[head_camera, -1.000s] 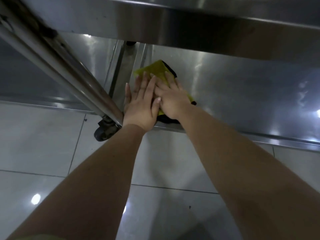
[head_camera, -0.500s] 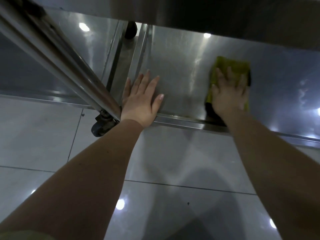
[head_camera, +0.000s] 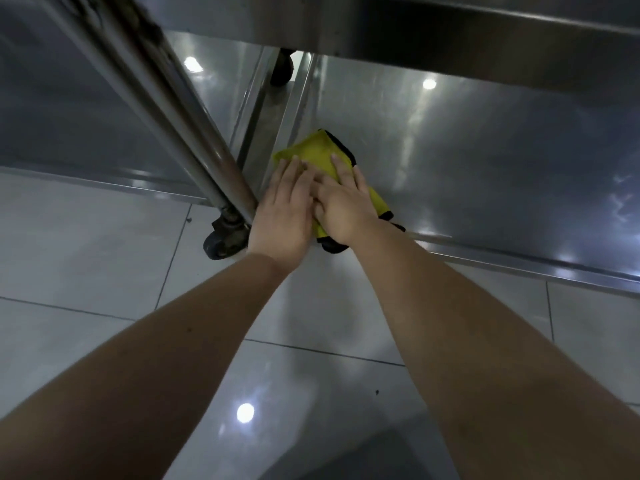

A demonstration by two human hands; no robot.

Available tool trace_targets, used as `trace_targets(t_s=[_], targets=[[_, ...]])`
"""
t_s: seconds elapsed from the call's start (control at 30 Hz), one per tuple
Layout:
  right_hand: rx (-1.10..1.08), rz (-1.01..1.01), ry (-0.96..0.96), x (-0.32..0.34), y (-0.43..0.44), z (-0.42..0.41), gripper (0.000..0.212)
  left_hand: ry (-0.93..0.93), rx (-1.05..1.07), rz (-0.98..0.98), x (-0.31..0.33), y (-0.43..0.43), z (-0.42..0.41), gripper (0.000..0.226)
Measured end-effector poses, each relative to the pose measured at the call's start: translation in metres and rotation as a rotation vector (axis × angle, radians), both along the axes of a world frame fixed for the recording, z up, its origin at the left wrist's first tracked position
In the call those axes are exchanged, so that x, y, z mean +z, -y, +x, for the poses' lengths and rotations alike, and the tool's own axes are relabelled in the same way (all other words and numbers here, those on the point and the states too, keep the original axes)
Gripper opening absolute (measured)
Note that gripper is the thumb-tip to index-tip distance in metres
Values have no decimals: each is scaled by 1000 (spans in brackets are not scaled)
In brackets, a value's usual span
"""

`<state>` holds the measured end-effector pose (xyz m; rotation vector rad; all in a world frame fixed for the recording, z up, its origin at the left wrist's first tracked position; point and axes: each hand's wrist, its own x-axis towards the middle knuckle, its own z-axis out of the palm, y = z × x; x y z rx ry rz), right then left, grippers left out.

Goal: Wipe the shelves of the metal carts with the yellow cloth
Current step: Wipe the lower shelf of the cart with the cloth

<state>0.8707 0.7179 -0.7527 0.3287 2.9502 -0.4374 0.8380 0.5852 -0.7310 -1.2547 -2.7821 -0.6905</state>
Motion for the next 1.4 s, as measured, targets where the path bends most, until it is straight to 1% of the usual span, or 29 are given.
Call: trace_targets(t_s=[0.1, 0.17, 0.23, 0.37, 0.47, 0.53, 0.6, 0.63, 0.7, 0.77, 0.83, 0.93, 0.97, 1.0, 1.07, 1.13, 1.17, 1.2, 1.3, 1.33, 1.4], targets=[[82, -5, -36, 5, 10, 17, 44, 11, -63, 17, 0, 22, 2, 44], [171, 50, -50, 7, 8, 41, 45, 3, -133, 4, 2, 25, -3, 43], [193, 89, -61, 9, -7, 71, 49, -22, -159, -48, 1, 22, -4, 45], [67, 106, -67, 8, -78, 154, 49, -53, -112, -96, -6, 22, -4, 46], [-104, 118, -47, 8, -129, 226, 56, -106, -100, -195, -13, 21, 0, 48], [-240, 108, -36, 9, -135, 244, 58, -114, -99, -218, -15, 19, 6, 48], [-322, 110, -54, 10, -115, 236, 59, -122, -123, -222, -17, 15, 16, 48], [-329, 105, -69, 11, -100, 225, 59, -120, -140, -214, -17, 12, 21, 48], [-246, 74, -77, 11, -67, 194, 60, -88, -163, -175, -17, 5, 33, 48], [-115, 3, -75, 7, -39, 161, 54, -24, -160, -128, -16, -6, 46, 48], [-60, -114, -79, 9, -24, 135, 53, 83, -83, -65, -14, -20, 58, 48], [-182, -346, -137, 16, -33, 118, 47, 233, 113, 83, -7, -38, 64, 46], [-234, -349, -164, 19, -42, 117, 48, 250, 139, 119, -3, -44, 62, 46], [-297, -304, -175, 21, -51, 118, 50, 250, 138, 119, -1, -51, 59, 47], [-461, -180, -113, 24, -62, 122, 58, 227, 110, 13, 0, -65, 55, 54], [-547, -170, -2, 23, -59, 125, 69, 200, 137, -145, 0, -78, 58, 61], [-552, -199, 7, 21, -53, 126, 72, 202, 171, -176, 0, -82, 60, 64], [-557, -235, -29, 19, -47, 127, 72, 206, 203, -175, 0, -85, 63, 66], [-679, -411, -212, 19, -35, 126, 60, 228, 243, -143, 5, -85, 65, 76], [-733, -482, -243, 21, -36, 124, 57, 240, 236, -153, 7, -85, 63, 73], [-778, -557, -184, 25, -41, 121, 55, 249, 179, -183, 16, -84, 63, 57]])
